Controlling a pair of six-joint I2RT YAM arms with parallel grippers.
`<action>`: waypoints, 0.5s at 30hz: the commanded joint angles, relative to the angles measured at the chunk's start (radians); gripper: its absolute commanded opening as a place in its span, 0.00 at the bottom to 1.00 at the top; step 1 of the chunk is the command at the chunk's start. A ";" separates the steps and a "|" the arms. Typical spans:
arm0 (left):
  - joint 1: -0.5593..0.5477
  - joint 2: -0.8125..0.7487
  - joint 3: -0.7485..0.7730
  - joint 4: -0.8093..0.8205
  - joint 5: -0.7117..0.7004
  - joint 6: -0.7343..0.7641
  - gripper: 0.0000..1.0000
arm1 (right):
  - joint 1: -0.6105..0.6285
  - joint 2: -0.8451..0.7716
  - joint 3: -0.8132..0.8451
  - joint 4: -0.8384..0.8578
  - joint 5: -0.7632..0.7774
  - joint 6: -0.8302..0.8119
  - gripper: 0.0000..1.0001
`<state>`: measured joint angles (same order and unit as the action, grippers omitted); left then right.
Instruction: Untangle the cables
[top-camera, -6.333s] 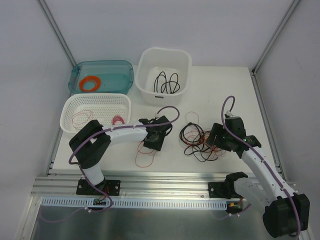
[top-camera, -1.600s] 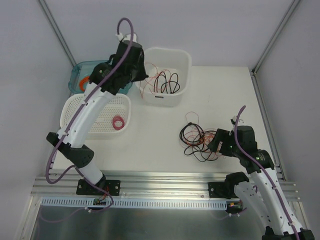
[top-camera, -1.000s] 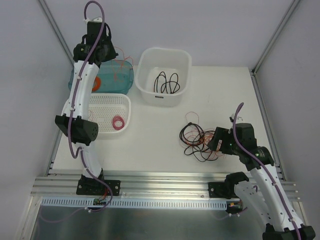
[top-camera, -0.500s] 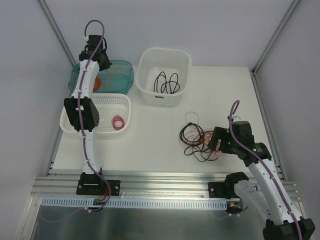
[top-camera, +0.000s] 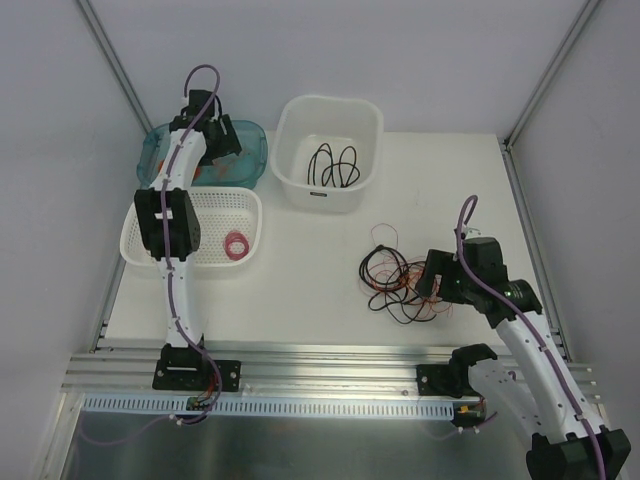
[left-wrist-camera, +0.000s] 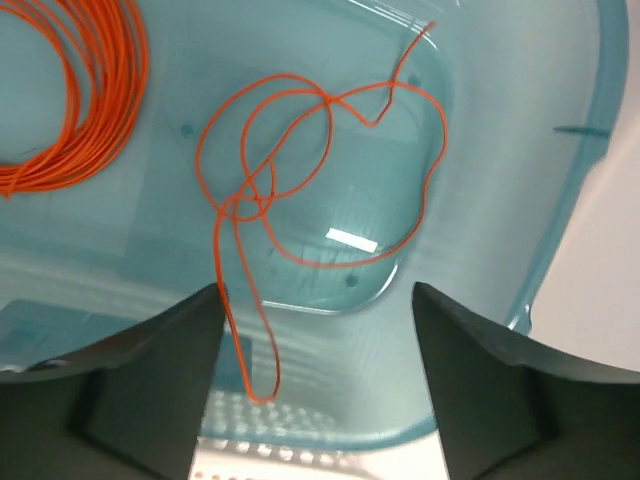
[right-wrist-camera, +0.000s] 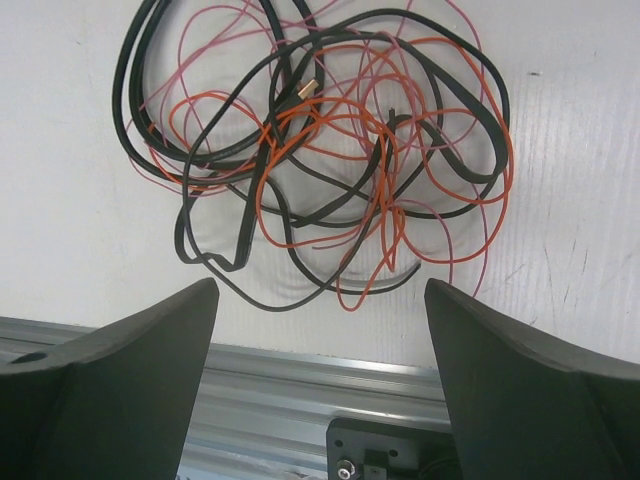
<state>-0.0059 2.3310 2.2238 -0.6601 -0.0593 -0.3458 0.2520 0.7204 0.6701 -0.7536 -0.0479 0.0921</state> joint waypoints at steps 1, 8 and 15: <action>0.000 -0.226 -0.050 0.030 0.024 0.013 0.79 | -0.007 0.007 0.065 0.008 0.003 -0.012 0.89; -0.028 -0.501 -0.289 0.028 0.041 0.001 0.99 | -0.005 0.033 0.106 -0.007 -0.009 0.008 0.89; -0.188 -0.890 -0.625 0.028 0.088 -0.041 0.99 | -0.005 0.040 0.102 0.002 -0.003 0.047 0.85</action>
<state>-0.1131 1.5772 1.7187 -0.6147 -0.0162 -0.3550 0.2520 0.7609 0.7368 -0.7574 -0.0494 0.1112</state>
